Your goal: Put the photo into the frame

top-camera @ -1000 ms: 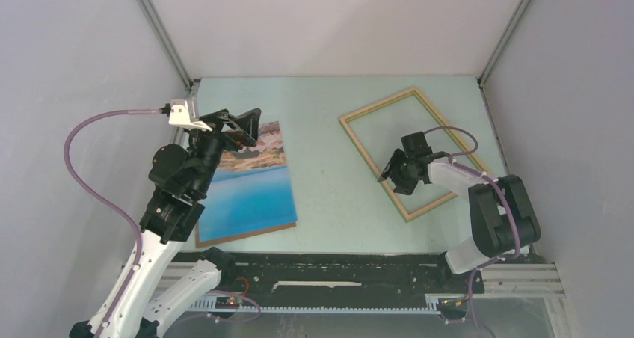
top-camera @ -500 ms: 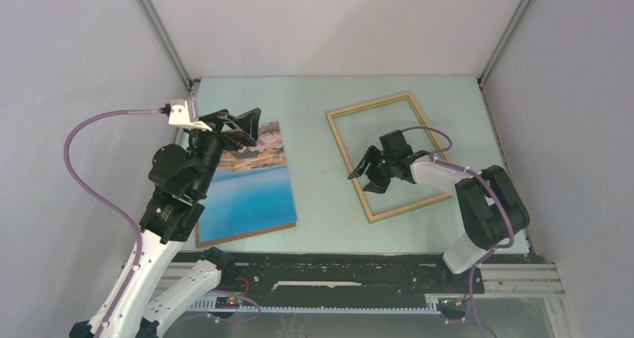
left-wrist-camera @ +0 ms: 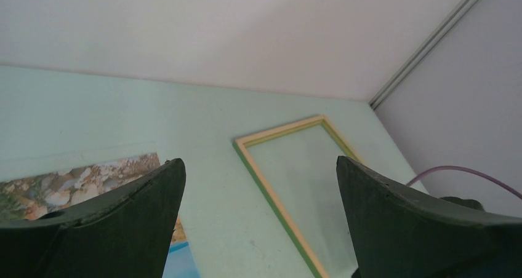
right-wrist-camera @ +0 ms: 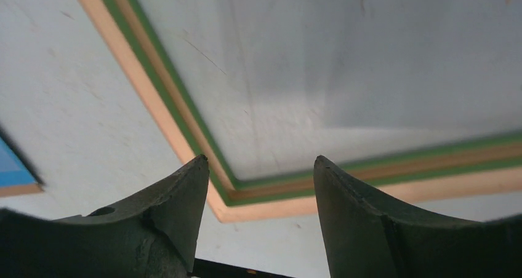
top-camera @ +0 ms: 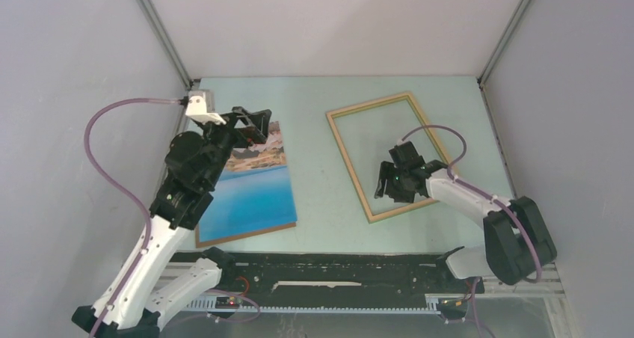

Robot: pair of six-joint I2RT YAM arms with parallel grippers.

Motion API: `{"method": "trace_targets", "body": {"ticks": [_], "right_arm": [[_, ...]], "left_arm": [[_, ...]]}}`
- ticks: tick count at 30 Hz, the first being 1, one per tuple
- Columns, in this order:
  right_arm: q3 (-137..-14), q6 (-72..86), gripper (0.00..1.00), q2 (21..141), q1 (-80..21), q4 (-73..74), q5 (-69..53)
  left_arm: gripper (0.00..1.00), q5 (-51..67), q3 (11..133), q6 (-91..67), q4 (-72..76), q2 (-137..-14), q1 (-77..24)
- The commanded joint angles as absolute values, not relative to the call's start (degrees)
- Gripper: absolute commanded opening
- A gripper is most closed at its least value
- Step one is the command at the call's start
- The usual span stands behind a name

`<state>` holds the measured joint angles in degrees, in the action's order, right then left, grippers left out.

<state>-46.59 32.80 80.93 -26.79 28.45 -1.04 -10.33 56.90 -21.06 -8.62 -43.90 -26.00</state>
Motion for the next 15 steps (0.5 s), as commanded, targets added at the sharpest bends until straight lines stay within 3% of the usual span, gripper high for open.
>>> {"method": "trace_targets", "body": {"ticks": [1, 5, 10, 15], "right_arm": [[-40.66, 31.31, 0.71, 75.96, -27.20, 27.27, -2.11], [-39.90, 32.07, 0.69, 77.61, -29.20, 25.79, -3.32], [-39.90, 33.93, 0.66, 80.97, -31.23, 20.79, -6.01], [-40.94, 39.15, 0.65, 86.08, -34.00, 13.65, -9.97]], "left_arm": [[1.00, -8.44, 63.68, -21.05, -14.55, -49.73, -26.73], [1.00, -1.69, 68.98, -21.23, -24.08, -53.10, -26.81], [1.00, 4.83, 64.62, -19.27, -32.45, -50.54, -26.82], [1.00, 1.93, 62.35, -16.79, -40.74, -49.64, -26.73]]}}
